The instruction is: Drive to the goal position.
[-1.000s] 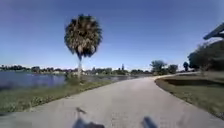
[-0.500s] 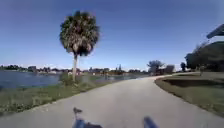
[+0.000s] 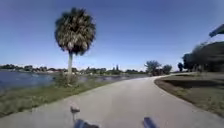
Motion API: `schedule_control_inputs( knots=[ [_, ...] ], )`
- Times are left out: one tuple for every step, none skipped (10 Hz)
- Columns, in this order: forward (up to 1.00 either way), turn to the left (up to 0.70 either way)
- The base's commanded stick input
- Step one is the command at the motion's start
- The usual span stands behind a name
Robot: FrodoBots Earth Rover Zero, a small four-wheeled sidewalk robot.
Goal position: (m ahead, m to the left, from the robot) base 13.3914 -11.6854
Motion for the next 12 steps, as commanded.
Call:
schedule_control_inputs(
  knots=[
    [0.85, 0.00],
    [0.85, 0.00],
    [0.85, 0.00],
    [0.85, 0.00],
    [0.85, 0.00],
    [0.85, 0.00],
    [0.85, 0.00],
    [0.85, 0.00],
    [0.85, 0.00],
    [0.85, 0.00],
    [0.85, 0.00],
    [0.85, 0.00]
  ],
)
